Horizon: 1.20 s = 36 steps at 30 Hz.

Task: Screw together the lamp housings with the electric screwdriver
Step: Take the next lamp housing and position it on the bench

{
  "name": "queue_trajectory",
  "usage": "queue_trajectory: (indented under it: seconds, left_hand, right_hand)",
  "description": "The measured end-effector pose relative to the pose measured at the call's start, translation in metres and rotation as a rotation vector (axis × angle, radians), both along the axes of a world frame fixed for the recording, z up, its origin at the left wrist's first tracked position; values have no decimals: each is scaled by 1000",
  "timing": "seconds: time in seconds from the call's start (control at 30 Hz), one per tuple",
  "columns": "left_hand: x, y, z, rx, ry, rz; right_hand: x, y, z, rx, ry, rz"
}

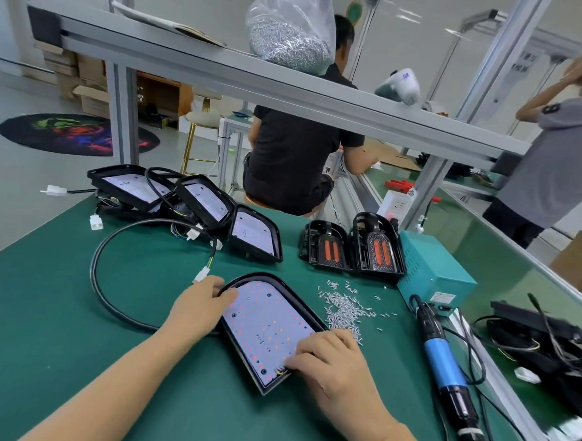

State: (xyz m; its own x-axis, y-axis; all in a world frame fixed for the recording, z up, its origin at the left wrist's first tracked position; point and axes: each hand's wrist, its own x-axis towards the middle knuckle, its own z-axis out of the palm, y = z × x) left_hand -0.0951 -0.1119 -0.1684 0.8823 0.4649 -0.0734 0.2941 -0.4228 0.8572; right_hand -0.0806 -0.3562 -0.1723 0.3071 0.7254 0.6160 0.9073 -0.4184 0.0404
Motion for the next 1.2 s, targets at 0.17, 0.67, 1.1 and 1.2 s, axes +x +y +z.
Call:
queue_trajectory:
  seconds: [0.17, 0.67, 1.1, 1.2]
  left_hand:
    - [19, 2, -4, -207, 33, -21]
    - [29, -7, -23, -361, -146, 80]
    - [25, -5, -6, -590, -37, 153]
    - [28, -4, -5, -623, -13, 215]
  right_hand:
    - [6, -4, 3, -27, 46, 40]
    - [68, -8, 49, 126, 333, -155]
    - [209, -7, 44, 77, 812, -979]
    - [220, -7, 42, 87, 842, -1016]
